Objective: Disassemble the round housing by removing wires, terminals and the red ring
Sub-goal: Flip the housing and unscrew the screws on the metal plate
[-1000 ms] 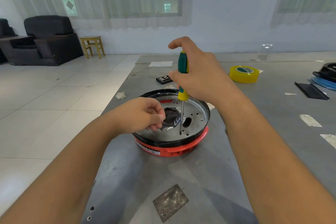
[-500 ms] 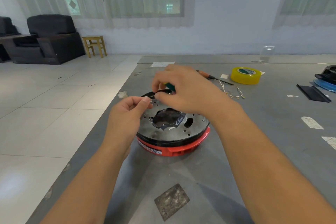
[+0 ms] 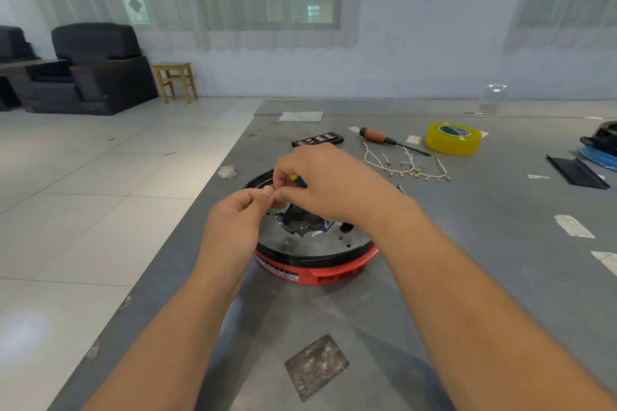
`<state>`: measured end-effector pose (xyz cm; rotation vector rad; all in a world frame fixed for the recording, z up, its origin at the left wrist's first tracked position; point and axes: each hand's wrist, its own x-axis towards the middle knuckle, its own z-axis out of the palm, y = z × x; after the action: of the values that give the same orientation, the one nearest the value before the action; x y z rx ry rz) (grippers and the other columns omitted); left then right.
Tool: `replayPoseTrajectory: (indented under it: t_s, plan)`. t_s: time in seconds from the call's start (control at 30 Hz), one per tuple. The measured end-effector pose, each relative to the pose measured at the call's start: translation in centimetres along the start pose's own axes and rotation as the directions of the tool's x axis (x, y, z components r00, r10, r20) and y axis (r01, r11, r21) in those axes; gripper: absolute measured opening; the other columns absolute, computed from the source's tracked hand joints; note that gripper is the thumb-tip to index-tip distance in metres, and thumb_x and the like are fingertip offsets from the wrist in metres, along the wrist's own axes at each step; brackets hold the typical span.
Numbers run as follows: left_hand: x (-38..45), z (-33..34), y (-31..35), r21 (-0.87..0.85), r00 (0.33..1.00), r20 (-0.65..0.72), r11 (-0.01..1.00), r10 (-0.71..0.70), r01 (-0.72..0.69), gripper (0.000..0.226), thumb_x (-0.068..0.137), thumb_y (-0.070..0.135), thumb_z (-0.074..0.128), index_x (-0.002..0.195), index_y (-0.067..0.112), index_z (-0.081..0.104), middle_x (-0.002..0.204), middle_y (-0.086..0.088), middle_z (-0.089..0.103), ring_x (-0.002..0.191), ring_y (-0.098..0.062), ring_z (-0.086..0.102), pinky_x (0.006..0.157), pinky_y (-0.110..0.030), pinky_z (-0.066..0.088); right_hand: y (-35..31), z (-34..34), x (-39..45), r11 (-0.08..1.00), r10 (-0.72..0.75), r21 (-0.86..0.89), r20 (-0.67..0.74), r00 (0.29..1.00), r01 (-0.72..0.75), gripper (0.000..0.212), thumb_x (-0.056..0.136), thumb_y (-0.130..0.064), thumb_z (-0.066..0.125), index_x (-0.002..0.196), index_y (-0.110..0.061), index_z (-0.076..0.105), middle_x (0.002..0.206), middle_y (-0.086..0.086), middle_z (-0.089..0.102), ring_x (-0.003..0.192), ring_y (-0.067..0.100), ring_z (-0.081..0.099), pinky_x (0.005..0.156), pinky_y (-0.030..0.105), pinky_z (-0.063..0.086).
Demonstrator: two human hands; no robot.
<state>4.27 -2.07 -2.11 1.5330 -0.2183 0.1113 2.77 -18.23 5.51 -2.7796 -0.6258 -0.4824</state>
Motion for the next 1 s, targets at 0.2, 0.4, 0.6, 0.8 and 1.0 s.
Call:
replayPoseTrajectory:
  t_s: [0.2,0.4,0.6,0.8,1.0]
  plan:
    - [-2.1,1.2,-2.3,0.368,0.96,-0.085,0.904,0.266,-0.218,0.039,0.093,0.058,0.043,0.11,0.034,0.069,0.117,0.018,0.064,0.128,-0.002,0.045,0.115,-0.05,0.035,0.9,-0.6,-0.4,0.991,0.119,-0.041,-0.099,0.988,-0.124,0.009,0.093,-0.028,0.057,0.092,-0.028,0.066,0.092,-0.008,0.067,0.091,0.017,0.059,0.079,0.036,0.051]
    - [-2.4,1.3,-3.1,0.511,0.909,-0.048,0.792,0.415,-0.334,0.031,0.095,0.047,0.048,0.107,0.026,0.068,0.128,0.011,0.059,0.135,-0.011,0.04,0.112,-0.052,0.033,8.1,-2.0,-1.2,0.919,0.376,-0.102,-0.061,0.925,-0.381,0.01,0.089,-0.024,0.058,0.088,-0.027,0.068,0.09,-0.005,0.065,0.087,0.02,0.059,0.071,0.028,0.04]
    - [-2.3,1.7,-3.8,0.56,0.911,-0.031,0.762,0.412,-0.326,0.04,0.095,0.051,0.04,0.098,0.027,0.072,0.125,0.014,0.059,0.13,-0.004,0.037,0.105,-0.039,0.026,17.7,-1.8,-4.5,0.76,0.642,-0.2,0.08,0.763,-0.619,0.013,0.089,-0.024,0.064,0.091,-0.016,0.074,0.092,0.004,0.069,0.087,0.026,0.063,0.07,0.034,0.052]
    - [-2.0,1.7,-3.9,0.547,0.912,-0.075,0.782,0.402,-0.3,0.047,0.096,0.051,0.037,0.096,0.021,0.073,0.121,0.01,0.063,0.128,-0.012,0.043,0.11,-0.043,0.032,21.8,-1.0,-5.0,0.669,0.739,-0.209,0.086,0.669,-0.713,0.01,0.091,-0.023,0.066,0.094,-0.015,0.071,0.087,0.007,0.065,0.073,0.023,0.059,0.065,0.034,0.053]
    - [-1.7,1.6,-4.0,0.537,0.923,-0.092,0.799,0.373,-0.27,0.051,0.094,0.053,0.035,0.095,0.02,0.073,0.12,0.01,0.064,0.127,-0.012,0.043,0.11,-0.047,0.034,23.7,0.3,-4.7,0.639,0.766,-0.243,0.118,0.632,-0.73,0.014,0.092,-0.02,0.062,0.098,-0.011,0.071,0.096,0.013,0.068,0.084,0.028,0.064,0.074,0.038,0.058]
